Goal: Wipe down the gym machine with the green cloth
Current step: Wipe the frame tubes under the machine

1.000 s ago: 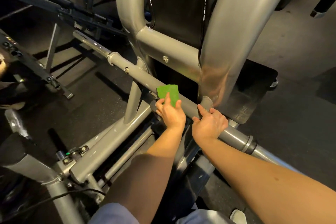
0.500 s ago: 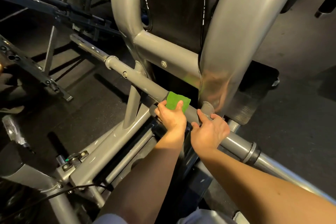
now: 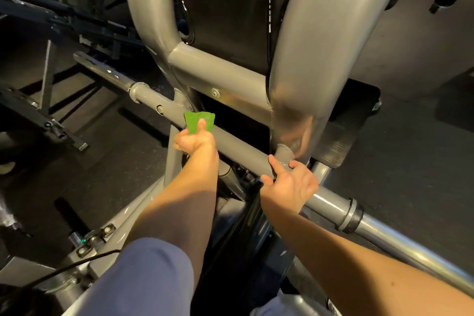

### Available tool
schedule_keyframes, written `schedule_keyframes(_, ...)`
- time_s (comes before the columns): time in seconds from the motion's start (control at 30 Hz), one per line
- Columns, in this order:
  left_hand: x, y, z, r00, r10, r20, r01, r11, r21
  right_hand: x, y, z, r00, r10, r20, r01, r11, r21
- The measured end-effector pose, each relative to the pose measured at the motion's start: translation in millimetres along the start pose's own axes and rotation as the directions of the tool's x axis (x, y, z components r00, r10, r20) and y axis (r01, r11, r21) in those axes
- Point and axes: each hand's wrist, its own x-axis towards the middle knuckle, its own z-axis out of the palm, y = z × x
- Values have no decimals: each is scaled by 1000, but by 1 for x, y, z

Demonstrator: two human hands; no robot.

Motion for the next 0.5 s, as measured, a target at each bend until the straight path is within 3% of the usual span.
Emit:
schedule_keyframes(0.17, -23, -2, -5, 999, 45, -22, -46, 998, -48, -9, 6, -14, 999, -44, -2, 44, 987, 156)
schedule_keyframes(0.33, -38, -17, -14, 983, 132, 124, -147, 982, 121, -12, -21, -21, 946, -320, 41, 298, 914, 274)
schedule_keyframes(0.43, -47, -27, -20, 971, 176, 162, -196, 974, 111, 12, -43, -8, 911, -400, 102, 368, 899, 237)
schedule_keyframes(0.5, -49, -40, -26, 962, 209, 177, -228, 969, 97, 26, -49, 0, 894, -409, 185, 395, 912, 108)
